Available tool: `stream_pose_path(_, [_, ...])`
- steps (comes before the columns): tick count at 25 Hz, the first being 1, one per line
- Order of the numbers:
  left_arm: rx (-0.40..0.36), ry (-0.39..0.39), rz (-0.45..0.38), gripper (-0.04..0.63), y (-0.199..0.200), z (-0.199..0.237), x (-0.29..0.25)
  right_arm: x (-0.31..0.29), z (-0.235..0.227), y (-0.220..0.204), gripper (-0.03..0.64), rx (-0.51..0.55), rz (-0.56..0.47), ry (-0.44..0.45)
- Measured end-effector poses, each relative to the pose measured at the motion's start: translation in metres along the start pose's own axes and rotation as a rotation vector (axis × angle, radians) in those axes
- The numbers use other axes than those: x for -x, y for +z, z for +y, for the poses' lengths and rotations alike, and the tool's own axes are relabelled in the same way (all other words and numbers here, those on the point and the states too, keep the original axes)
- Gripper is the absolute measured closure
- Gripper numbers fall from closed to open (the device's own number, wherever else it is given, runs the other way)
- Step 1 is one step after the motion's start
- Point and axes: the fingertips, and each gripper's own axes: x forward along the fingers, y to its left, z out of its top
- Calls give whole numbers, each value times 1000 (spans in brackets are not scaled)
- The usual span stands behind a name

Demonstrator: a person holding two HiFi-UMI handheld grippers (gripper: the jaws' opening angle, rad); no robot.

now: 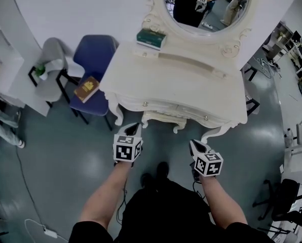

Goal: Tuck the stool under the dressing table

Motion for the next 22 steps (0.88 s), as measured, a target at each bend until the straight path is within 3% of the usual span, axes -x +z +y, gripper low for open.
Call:
stream_pose_path(12, [18, 43, -78, 580, 33, -3, 45, 43, -7, 40, 614, 44, -112, 28])
stream_pose_path(22, [-37, 53, -102, 579, 60, -95, 37, 108, -69, 75, 615, 24, -219, 79])
